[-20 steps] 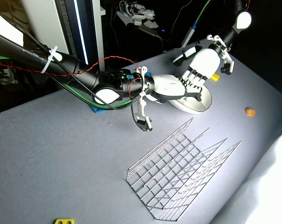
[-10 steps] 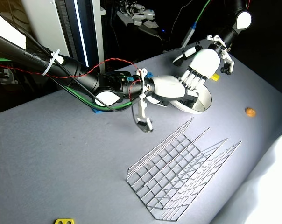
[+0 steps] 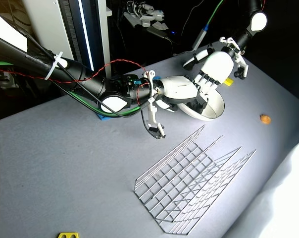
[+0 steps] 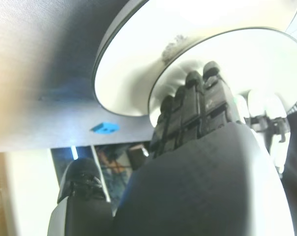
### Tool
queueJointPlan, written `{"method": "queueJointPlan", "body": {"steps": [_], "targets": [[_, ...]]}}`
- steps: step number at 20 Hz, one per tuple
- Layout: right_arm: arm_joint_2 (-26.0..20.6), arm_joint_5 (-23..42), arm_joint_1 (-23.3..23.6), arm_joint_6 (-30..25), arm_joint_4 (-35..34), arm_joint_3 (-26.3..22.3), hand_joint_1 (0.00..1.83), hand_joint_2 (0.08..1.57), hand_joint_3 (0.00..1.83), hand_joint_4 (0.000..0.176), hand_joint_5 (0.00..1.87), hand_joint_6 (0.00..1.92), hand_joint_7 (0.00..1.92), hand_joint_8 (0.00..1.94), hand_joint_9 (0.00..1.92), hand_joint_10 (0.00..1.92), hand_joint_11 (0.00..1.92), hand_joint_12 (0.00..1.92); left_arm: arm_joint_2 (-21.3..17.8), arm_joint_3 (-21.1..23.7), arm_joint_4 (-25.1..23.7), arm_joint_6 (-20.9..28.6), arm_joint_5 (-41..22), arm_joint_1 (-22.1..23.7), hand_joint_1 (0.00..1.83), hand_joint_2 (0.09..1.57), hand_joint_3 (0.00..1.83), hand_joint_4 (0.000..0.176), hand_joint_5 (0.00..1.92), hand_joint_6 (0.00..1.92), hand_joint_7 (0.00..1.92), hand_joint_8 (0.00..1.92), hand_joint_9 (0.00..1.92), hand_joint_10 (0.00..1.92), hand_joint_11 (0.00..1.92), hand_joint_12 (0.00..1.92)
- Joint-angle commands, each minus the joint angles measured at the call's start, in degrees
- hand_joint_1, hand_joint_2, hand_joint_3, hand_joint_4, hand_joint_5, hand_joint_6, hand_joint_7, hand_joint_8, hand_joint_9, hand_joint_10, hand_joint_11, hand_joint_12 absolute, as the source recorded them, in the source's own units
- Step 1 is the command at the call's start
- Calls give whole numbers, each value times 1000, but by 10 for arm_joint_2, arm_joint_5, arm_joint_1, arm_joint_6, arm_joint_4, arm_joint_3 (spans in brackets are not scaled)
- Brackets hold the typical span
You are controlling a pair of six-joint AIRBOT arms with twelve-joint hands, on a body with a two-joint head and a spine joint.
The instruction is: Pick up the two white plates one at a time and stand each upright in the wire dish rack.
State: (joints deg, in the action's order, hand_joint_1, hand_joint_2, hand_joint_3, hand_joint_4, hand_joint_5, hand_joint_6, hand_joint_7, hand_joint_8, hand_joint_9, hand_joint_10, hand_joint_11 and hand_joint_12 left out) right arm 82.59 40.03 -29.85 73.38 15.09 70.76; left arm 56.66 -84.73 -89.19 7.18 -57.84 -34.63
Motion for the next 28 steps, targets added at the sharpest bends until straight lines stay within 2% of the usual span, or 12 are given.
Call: {"method": "queueJointPlan", "body": {"steps": [1, 4, 6, 11, 12, 13, 15, 17, 19, 22, 24, 28], "targets": [[-3, 66, 9, 2, -12, 1, 1335, 1122, 0, 0, 962, 1068, 992, 907, 893, 941, 595, 1070, -4, -7, 46, 2, -18, 12, 0, 1115, 0, 0, 126, 15, 91, 14, 62, 14, 32, 14], [-11, 66, 16, 2, -12, -7, 1373, 1098, 1, 0, 999, 992, 1044, 843, 881, 1122, 660, 1020, -12, -25, 63, 22, -28, 33, 0, 1121, 3, 0, 116, 8, 76, 4, 53, 7, 33, 15], [-20, 66, 22, 4, -12, -21, 1238, 1090, 1, 13, 1033, 949, 1050, 830, 1026, 343, 683, 937, -18, -33, 63, 34, -35, 47, 0, 1124, 4, 0, 115, 6, 74, 3, 51, 5, 33, 15], [-47, 66, 45, 7, -12, -65, 1213, 1124, 3, 24, 951, 1075, 984, 942, 1099, 118, 667, 968, -36, -55, 63, 62, -52, 69, 0, 1109, 0, 0, 129, 8, 88, 9, 61, 8, 37, 18], [-55, 66, 52, 7, -12, -74, 1340, 1099, 22, 0, 963, 1040, 1026, 878, 927, 926, 682, 993, -41, -59, 63, 66, -54, 69, 0, 1114, 0, 0, 125, 5, 78, 4, 47, 2, 18, 10], [-59, 66, 55, 7, -12, -78, 1368, 1101, 3, 0, 970, 1018, 1041, 858, 900, 1086, 695, 1013, -43, -60, 63, 68, -55, 69, 0, 1119, 2, 0, 124, 4, 76, 2, 44, 0, 15, 9], [-75, 65, 68, 7, -12, -95, 1231, 1102, 0, 21, 998, 979, 1040, 873, 1015, 429, 682, 1016, -53, -62, 63, 70, -56, 67, 0, 1116, 0, 0, 111, 0, 69, 0, 40, 0, 11, 8], [-95, 65, 81, 7, -12, -119, 1370, 1096, 1, 0, 989, 982, 1045, 849, 908, 1091, 667, 1036, -61, -63, 63, 70, -56, 61, 0, 1106, 0, 0, 112, 2, 70, 2, 42, 2, 18, 12], [-112, 65, 89, 7, -12, -139, 1226, 1109, 3, 21, 985, 1001, 1010, 922, 1002, 441, 645, 1059, -65, -67, 63, 70, -60, 53, 0, 1107, 0, 0, 111, 1, 75, 4, 48, 4, 22, 14], [-140, 65, 102, 7, -15, -163, 1224, 1104, 0, 29, 999, 978, 1022, 905, 1102, 194, 642, 1073, -63, -85, 63, 70, -67, 43, 0, 1116, 1, 0, 145, 13, 104, 13, 71, 11, 38, 22], [-155, 55, 113, 7, -34, -174, 1373, 1086, 0, 0, 1004, 949, 1074, 821, 931, 1045, 666, 1088, -61, -91, 63, 70, -67, 42, 0, 1113, 0, 0, 122, 1, 83, 2, 53, 2, 26, 17], [-217, 40, 161, -120, -58, -195, 1379, 1087, 1, 0, 997, 974, 1073, 820, 917, 1083, 659, 1086, -58, -103, 63, 70, -69, 38, 0, 1114, 0, 0, 134, 12, 98, 13, 65, 11, 33, 21]]}}
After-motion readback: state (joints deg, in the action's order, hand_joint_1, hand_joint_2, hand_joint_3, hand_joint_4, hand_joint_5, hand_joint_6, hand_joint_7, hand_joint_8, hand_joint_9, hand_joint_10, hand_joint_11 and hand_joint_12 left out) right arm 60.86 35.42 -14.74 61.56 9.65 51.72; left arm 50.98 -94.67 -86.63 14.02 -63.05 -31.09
